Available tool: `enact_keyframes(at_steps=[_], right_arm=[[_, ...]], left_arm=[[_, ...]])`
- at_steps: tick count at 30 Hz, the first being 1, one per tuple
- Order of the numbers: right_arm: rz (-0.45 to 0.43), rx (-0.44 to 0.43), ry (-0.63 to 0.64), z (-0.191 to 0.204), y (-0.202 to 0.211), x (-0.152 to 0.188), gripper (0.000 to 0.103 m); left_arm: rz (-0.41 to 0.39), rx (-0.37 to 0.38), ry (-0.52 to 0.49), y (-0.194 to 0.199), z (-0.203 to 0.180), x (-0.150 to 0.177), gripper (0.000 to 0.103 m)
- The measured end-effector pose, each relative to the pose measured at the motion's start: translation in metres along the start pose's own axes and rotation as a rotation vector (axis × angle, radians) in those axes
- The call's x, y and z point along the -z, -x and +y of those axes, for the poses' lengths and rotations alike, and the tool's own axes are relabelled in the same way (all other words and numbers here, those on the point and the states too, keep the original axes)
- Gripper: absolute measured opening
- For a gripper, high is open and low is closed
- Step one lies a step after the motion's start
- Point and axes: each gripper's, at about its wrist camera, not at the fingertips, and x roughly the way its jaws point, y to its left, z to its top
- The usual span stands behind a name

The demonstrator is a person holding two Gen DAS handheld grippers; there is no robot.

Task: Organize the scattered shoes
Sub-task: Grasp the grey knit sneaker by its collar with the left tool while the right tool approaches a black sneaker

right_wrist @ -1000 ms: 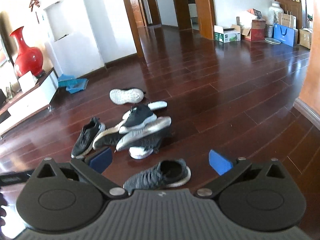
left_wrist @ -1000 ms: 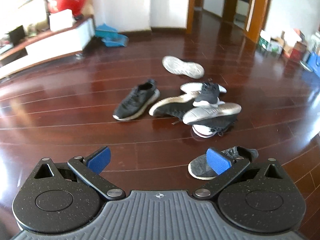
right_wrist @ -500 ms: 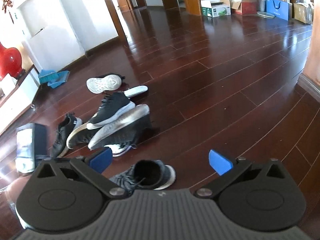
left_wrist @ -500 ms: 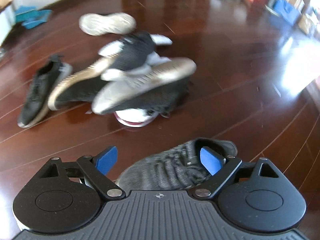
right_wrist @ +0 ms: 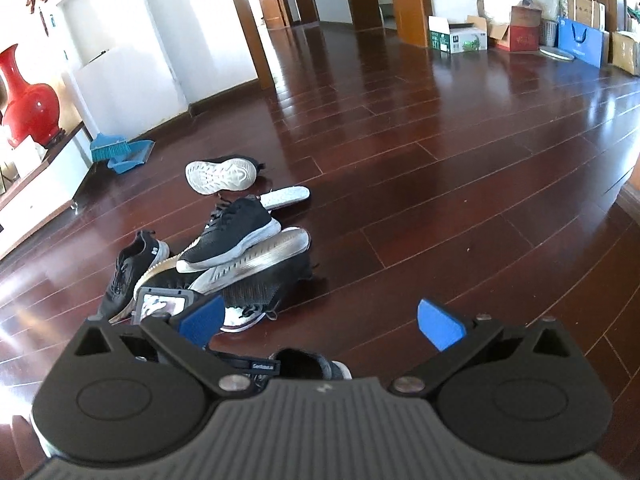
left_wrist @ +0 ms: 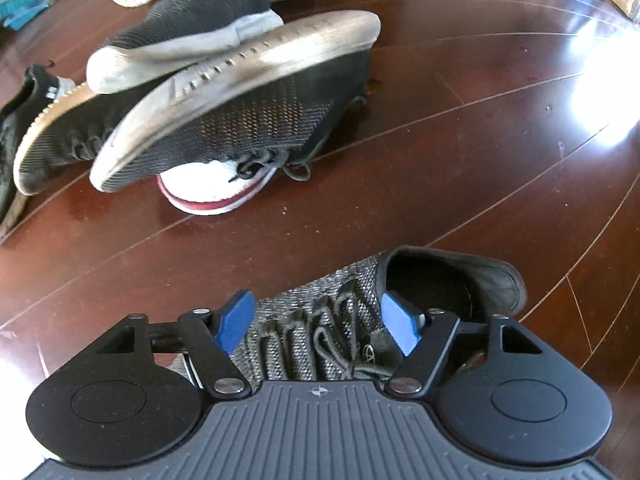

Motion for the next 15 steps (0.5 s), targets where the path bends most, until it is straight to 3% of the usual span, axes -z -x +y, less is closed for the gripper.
enact_keyframes(at_steps=[3, 7, 8, 11, 13, 14, 15], right_arm=[[0.011, 0.004, -0.023, -0.004, -0.006, -0.002, 0.103], [0.024, 0.012, -0.036, -0.004, -0.008, -0.002, 0.103], [0.025, 0.017, -0.034, -0.004, -0.009, -0.003, 0.103], [0.029, 0.024, -0.031, -0.004, -0.01, -0.004, 0.103], [0.033, 0.025, -0.029, -0.004, -0.012, -0.004, 0.103], [0.037, 0.028, -0.025, -0.004, -0.014, -0.003, 0.103], [0.042, 0.032, -0.022, -0.004, -0.015, -0.003, 0.103]], left_arm=[[-0.01, 0.042, -0.006, 0.002, -0.004, -0.001, 0.069], [0.024, -0.021, -0.056, -0.01, -0.01, -0.001, 0.067], [0.033, -0.032, -0.054, -0.015, -0.007, 0.0, 0.07], [0.033, 0.0, -0.014, -0.021, 0.001, 0.0, 0.07], [0.018, 0.024, -0.002, -0.021, 0.005, -0.002, 0.061], [0.018, 0.051, 0.013, -0.021, 0.007, -0.004, 0.049], [0.022, 0.062, 0.038, -0.021, 0.009, -0.005, 0.048]])
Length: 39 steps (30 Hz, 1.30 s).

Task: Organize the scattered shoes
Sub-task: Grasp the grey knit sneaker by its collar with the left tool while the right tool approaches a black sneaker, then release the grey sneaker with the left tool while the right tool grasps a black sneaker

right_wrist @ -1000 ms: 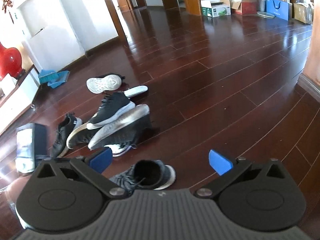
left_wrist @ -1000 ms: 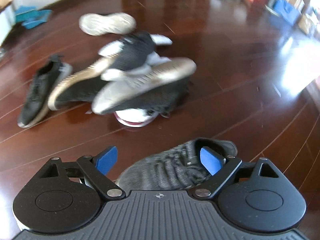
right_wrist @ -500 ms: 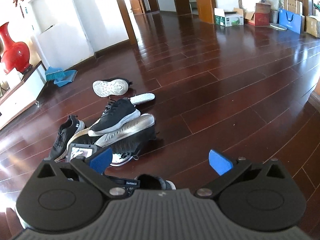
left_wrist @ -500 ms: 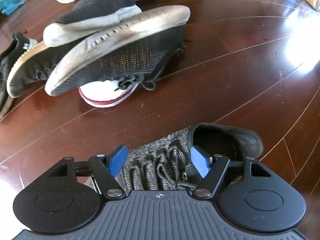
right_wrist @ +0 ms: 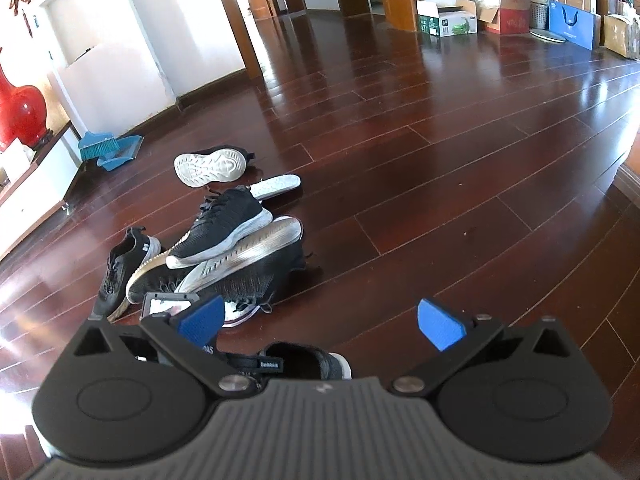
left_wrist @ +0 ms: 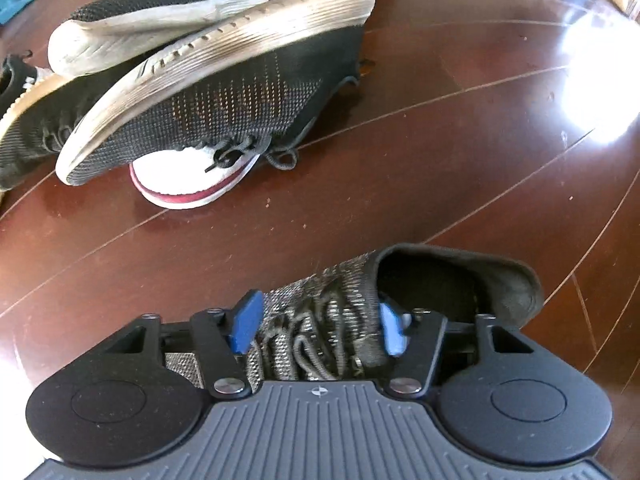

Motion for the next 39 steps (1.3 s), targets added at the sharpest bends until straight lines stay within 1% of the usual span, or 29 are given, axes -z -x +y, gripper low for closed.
enact_keyframes(at_steps=[4, 5, 6, 9, 11, 12, 14, 18, 22, 25, 28, 31, 33, 34, 37, 39], right_arm=[[0.003, 0.006, -0.002, -0.002, 0.0, 0.002, 0.103], [0.001, 0.006, -0.004, -0.003, 0.001, 0.002, 0.103], [0.0, 0.006, -0.005, -0.004, 0.002, 0.002, 0.103], [0.003, 0.008, -0.013, -0.007, 0.003, 0.005, 0.103], [0.009, 0.005, -0.027, -0.009, 0.004, 0.007, 0.103], [0.01, 0.002, -0.034, -0.01, 0.006, 0.007, 0.103], [0.005, -0.001, -0.039, -0.011, 0.011, 0.009, 0.103], [-0.013, 0.0, -0.035, -0.009, 0.025, 0.011, 0.103], [-0.035, 0.0, -0.047, -0.008, 0.041, 0.015, 0.103], [-0.063, 0.0, -0.059, -0.01, 0.063, 0.02, 0.103], [-0.089, 0.01, -0.077, -0.014, 0.081, 0.025, 0.103], [-0.122, 0.027, -0.119, -0.027, 0.112, 0.034, 0.103], [-0.156, 0.048, -0.159, -0.035, 0.13, 0.038, 0.103], [-0.175, 0.055, -0.187, -0.039, 0.14, 0.041, 0.103], [-0.203, 0.021, -0.267, -0.047, 0.165, 0.051, 0.103], [-0.204, 0.013, -0.254, -0.045, 0.174, 0.051, 0.103]], left_arm=[[0.002, 0.023, 0.058, 0.004, 0.006, -0.002, 0.04], [-0.002, 0.032, 0.075, 0.007, 0.009, -0.002, 0.033], [-0.008, 0.041, 0.092, 0.012, 0.014, -0.002, 0.028], [-0.023, 0.048, 0.109, 0.025, 0.017, 0.003, 0.025], [-0.043, 0.068, 0.129, 0.037, 0.024, 0.012, 0.023], [-0.048, 0.075, 0.14, 0.041, 0.027, 0.014, 0.02], [-0.061, 0.094, 0.17, 0.055, 0.033, 0.022, 0.019], [-0.067, 0.11, 0.185, 0.077, 0.038, 0.033, 0.015], [-0.053, 0.146, 0.213, 0.104, 0.035, 0.057, 0.011], [-0.043, 0.174, 0.237, 0.118, 0.033, 0.071, 0.011], [-0.049, 0.198, 0.243, 0.142, 0.02, 0.094, 0.011], [-0.061, 0.211, 0.231, 0.167, 0.004, 0.116, 0.011], [-0.072, 0.221, 0.217, 0.192, -0.011, 0.135, 0.011], [-0.073, 0.223, 0.213, 0.197, -0.013, 0.137, 0.011], [-0.081, 0.221, 0.179, 0.227, -0.032, 0.155, 0.011], [-0.087, 0.217, 0.166, 0.238, -0.037, 0.161, 0.011]])
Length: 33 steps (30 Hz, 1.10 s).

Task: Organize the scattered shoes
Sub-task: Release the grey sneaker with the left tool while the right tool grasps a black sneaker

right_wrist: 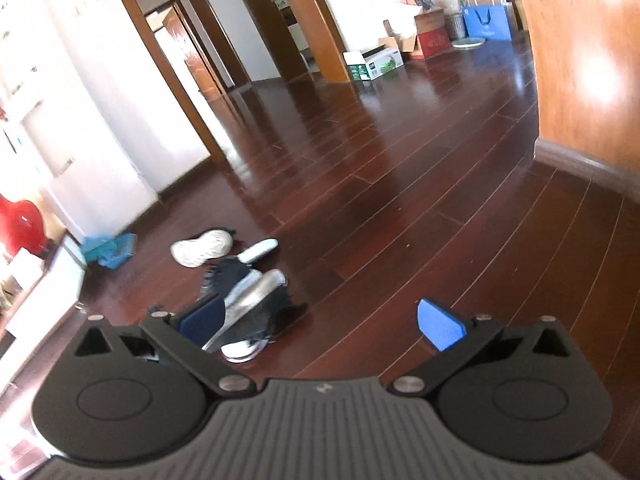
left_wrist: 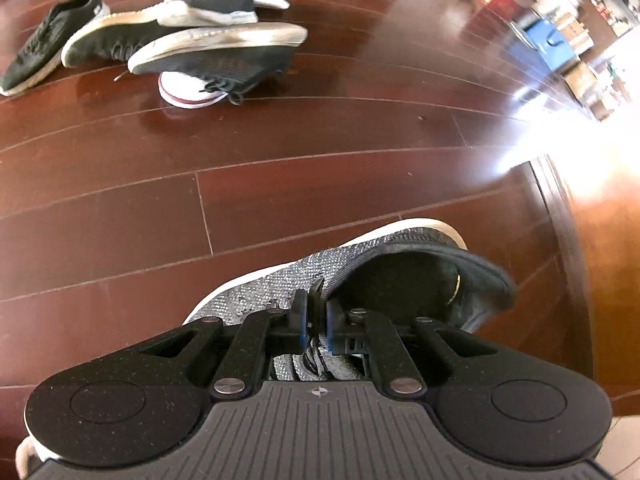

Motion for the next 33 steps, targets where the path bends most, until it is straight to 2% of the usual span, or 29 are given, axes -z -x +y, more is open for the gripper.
enact_keyframes(at_steps=[2, 4, 9, 13, 17, 22, 27, 30, 33], right_arm=[[-0.015, 0.007, 0.048, 0.005, 0.006, -0.003, 0.103], [-0.053, 0.025, 0.156, 0.012, 0.012, -0.008, 0.103], [-0.063, 0.067, 0.226, -0.005, -0.007, 0.007, 0.103], [0.004, 0.105, 0.194, -0.036, -0.043, 0.029, 0.103], [0.064, 0.146, 0.142, -0.071, -0.06, 0.053, 0.103], [0.138, 0.199, 0.067, -0.107, -0.073, 0.08, 0.103], [0.181, 0.23, 0.022, -0.124, -0.076, 0.099, 0.103], [0.202, 0.235, 0.014, -0.123, -0.08, 0.105, 0.103], [0.234, 0.236, 0.013, -0.122, -0.087, 0.114, 0.103]], left_arm=[[-0.012, -0.002, -0.011, 0.009, -0.007, 0.004, 0.011], [-0.023, -0.004, -0.016, 0.015, -0.013, 0.006, 0.01], [0.022, 0.026, 0.048, -0.012, -0.019, -0.001, 0.011], [0.095, 0.056, 0.14, -0.052, -0.024, -0.005, 0.011], [0.177, 0.089, 0.226, -0.098, -0.03, -0.003, 0.011], [0.261, 0.118, 0.346, -0.135, -0.031, 0.015, 0.011], [0.337, 0.112, 0.468, -0.166, -0.021, 0.03, 0.011], [0.33, 0.073, 0.428, -0.173, -0.019, 0.031, 0.011], [0.294, 0.027, 0.333, -0.178, -0.016, 0.033, 0.013]])
